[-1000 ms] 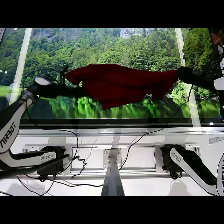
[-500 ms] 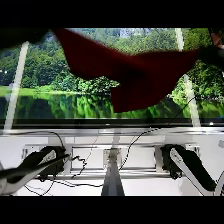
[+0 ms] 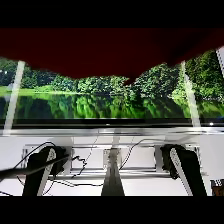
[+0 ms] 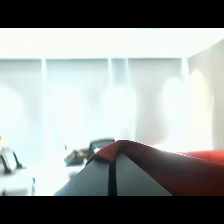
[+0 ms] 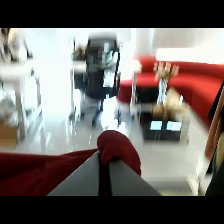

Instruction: Fold the clothes and pants, and hang the long-sleeved shirts on hangers.

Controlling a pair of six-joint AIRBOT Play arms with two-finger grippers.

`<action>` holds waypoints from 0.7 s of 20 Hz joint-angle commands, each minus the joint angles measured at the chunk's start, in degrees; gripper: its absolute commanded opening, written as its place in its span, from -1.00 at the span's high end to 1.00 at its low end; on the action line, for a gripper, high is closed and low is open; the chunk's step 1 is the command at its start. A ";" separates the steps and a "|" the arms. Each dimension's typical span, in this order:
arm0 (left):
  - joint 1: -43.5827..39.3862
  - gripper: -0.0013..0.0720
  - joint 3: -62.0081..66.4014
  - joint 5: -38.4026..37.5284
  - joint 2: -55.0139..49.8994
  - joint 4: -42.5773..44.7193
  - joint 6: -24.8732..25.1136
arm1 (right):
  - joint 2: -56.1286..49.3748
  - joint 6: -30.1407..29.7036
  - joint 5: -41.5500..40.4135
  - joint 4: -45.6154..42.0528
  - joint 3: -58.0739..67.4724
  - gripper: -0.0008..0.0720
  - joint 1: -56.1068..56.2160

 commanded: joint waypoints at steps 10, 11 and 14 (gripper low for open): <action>0.50 0.91 -5.25 -1.86 0.11 8.55 -0.24 | -1.57 -0.09 6.75 0.13 7.26 0.94 -0.02; 0.48 0.91 -5.95 -7.91 -1.88 8.48 -0.26 | -4.07 0.00 10.62 0.72 7.26 0.94 -0.02; 0.39 0.91 -7.72 -26.51 -10.56 8.55 -0.26 | -12.74 0.07 21.07 3.80 7.15 0.94 0.02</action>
